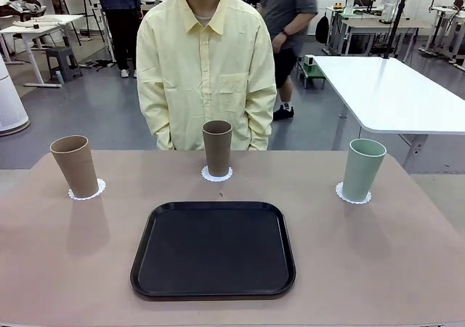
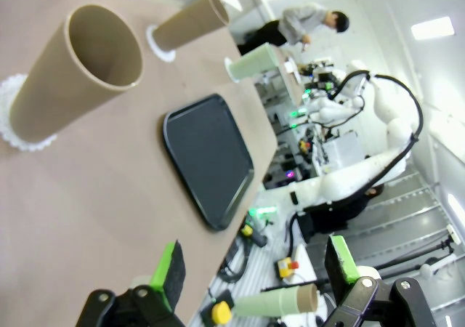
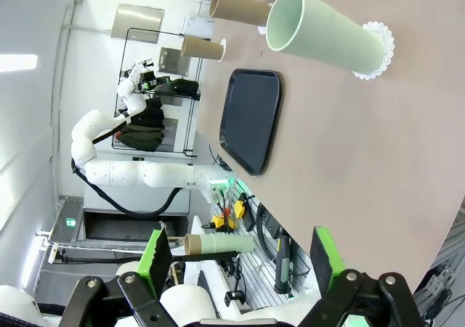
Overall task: Place coasters on the table and set cups on them.
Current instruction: Take one Reusable plastic cup from the Flat Tray and place it on a coaster set by the human.
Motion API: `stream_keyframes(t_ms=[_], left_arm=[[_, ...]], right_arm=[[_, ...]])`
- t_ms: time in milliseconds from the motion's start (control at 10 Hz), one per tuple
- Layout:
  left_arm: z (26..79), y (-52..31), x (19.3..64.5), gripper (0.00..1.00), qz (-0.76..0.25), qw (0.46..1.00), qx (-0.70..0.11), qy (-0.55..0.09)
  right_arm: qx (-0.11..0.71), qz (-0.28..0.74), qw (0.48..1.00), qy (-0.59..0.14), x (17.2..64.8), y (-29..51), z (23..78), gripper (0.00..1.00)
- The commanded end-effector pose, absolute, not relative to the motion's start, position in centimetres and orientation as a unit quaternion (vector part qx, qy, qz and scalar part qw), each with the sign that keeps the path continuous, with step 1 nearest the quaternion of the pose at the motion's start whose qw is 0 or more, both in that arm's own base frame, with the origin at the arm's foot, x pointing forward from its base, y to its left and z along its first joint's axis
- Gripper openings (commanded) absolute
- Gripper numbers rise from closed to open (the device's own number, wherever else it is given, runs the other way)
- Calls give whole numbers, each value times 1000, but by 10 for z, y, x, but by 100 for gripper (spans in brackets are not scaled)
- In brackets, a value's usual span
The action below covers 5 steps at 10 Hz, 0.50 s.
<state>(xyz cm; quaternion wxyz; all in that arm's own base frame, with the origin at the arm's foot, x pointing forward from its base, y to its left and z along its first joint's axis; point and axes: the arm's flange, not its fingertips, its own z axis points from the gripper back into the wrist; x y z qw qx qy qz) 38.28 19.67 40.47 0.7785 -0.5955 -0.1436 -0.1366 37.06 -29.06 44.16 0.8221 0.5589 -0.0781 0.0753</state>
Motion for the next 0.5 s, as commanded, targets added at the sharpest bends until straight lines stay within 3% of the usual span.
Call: stream_keyframes(t_ms=[0, 400], left_arm=[[407, 198, 381, 100, -140, 777, -597, -145], [407, 198, 381, 100, -140, 777, -597, -145]], right_arm=[[556, 71, 825, -73, 369, -291, 444, 100], [556, 71, 825, -73, 369, -291, 444, 100]])
